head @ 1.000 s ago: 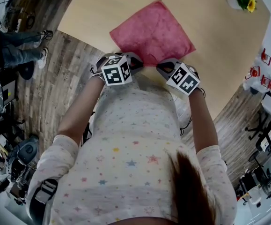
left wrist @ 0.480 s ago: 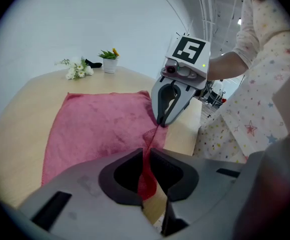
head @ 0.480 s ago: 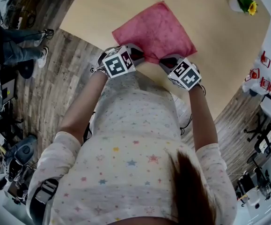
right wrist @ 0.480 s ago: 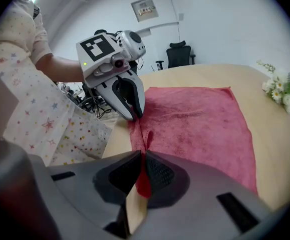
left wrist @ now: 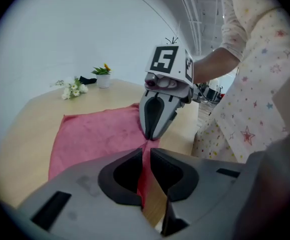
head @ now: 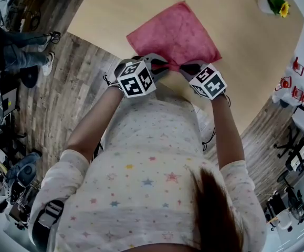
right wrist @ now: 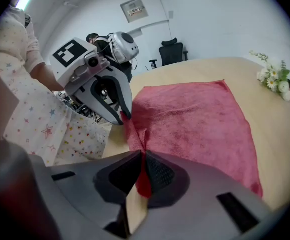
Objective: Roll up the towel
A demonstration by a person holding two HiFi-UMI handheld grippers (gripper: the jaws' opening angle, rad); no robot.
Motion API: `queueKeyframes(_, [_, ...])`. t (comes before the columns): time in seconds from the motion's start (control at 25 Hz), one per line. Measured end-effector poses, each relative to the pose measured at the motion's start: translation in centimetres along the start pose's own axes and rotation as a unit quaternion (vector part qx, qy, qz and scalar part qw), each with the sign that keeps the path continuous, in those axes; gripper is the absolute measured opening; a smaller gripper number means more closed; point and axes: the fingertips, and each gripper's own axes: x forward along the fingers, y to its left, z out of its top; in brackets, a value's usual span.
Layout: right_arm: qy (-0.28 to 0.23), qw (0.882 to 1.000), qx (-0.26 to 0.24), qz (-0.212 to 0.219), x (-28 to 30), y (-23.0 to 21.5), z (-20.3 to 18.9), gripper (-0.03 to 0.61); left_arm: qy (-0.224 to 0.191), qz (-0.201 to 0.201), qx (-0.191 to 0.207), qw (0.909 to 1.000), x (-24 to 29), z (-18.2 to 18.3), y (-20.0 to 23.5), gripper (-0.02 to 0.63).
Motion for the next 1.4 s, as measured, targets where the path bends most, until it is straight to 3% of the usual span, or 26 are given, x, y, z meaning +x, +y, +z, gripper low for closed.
queueKeyframes(0.16, [0.004,1.000,0.003,0.001,0.0,-0.1,0.0,0.028,0.043,-0.002,0.038,0.9983,1.0,-1.0,-0.5,0.032])
queueKeyframes(0.28, [0.001,1.000,0.002,0.000,-0.1,0.0,0.2,0.028,0.076,-0.010,0.041,0.9962,1.6,-2.7,-0.5,0.032])
queueKeyframes(0.48, [-0.038,0.999,-0.018,-0.014,-2.3,-0.2,1.4,0.058,0.071,-0.014,0.027,0.9970,1.7,-2.9,-0.3,0.032])
queueKeyframes(0.68, [-0.060,0.996,-0.066,0.009,-2.7,2.3,2.9,0.074,0.071,-0.016,0.023,0.9971,1.7,-2.9,-0.3,0.032])
queueKeyframes(0.96, [0.002,0.989,-0.143,-0.037,0.7,2.3,0.5,0.112,0.059,-0.018,0.003,0.9981,1.6,-2.6,-0.3,0.040])
queueKeyframes(1.04, [0.004,0.987,-0.152,-0.045,0.9,2.0,0.5,0.106,0.053,-0.022,0.004,0.9984,1.3,-2.3,-0.5,0.111])
queueKeyframes(1.12, [0.006,0.986,-0.161,-0.053,0.9,1.8,0.7,0.100,0.060,-0.027,0.020,0.9976,1.3,-2.5,-0.9,0.135])
queueKeyframes(1.24, [0.013,0.982,-0.178,-0.064,0.8,1.4,0.8,0.106,0.083,-0.005,0.062,0.9946,1.8,-3.2,-0.5,0.133])
queueKeyframes(1.4, [0.020,0.979,-0.192,-0.072,0.7,0.9,0.5,0.104,0.081,0.013,0.062,0.9948,1.8,-3.2,0.5,0.071])
